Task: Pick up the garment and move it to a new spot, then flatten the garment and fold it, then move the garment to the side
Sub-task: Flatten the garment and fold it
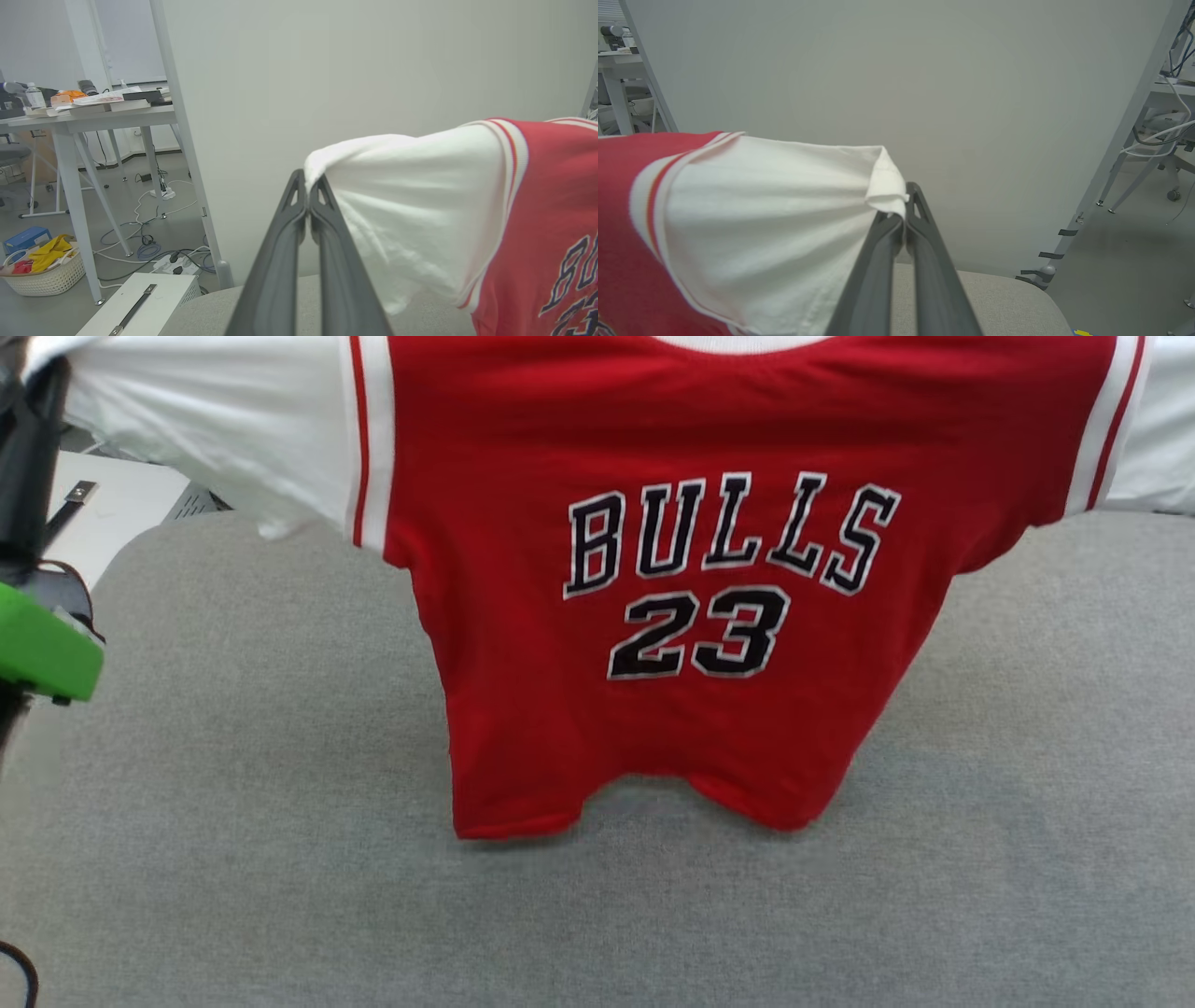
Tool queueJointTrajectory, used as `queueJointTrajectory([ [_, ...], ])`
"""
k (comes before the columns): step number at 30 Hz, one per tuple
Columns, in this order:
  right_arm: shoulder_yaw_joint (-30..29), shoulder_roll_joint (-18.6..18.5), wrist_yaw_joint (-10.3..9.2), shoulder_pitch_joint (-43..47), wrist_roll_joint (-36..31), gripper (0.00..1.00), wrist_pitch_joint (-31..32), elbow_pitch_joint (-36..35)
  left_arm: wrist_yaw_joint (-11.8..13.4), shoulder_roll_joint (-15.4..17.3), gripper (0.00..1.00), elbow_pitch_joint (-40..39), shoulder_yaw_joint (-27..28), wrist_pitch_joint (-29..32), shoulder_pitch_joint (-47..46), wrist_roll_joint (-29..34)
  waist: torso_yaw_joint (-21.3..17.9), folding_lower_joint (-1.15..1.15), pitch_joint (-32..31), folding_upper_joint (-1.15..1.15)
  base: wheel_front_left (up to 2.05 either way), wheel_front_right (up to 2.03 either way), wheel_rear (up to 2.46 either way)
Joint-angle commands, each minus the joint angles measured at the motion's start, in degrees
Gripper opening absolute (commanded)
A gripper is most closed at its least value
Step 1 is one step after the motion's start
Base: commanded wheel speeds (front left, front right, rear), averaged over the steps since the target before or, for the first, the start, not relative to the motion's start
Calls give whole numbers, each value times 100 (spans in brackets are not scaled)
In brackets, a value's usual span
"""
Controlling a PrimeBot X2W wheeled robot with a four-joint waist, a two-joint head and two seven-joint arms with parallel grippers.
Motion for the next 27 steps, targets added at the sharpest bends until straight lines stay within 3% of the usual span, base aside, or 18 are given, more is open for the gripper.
queueJointTrajectory([
  [1,-7,-31,-9,-257,-19,0,7,0,6,79,0,39,65,-32,-210,21,-31,0,278,0,0,0,0],
  [8,280,-65,-9,-1490,-297,0,-336,551,-247,112,0,528,-82,34,-1197,-87,-176,0,1158,0,0,0,0],
  [14,690,-58,-9,-2843,-602,0,-827,1407,-587,167,0,1295,-402,121,-2670,70,-254,0,2092,0,0,0,0],
  [21,980,-14,-9,-4346,-991,0,-1355,2711,-983,-179,0,2653,-994,86,-4706,460,-277,0,2843,0,0,0,0],
  [27,957,159,-9,-5437,-1334,0,-2001,3757,-1108,-530,0,3912,-1206,-361,-6148,816,-286,0,3172,0,0,0,0],
])
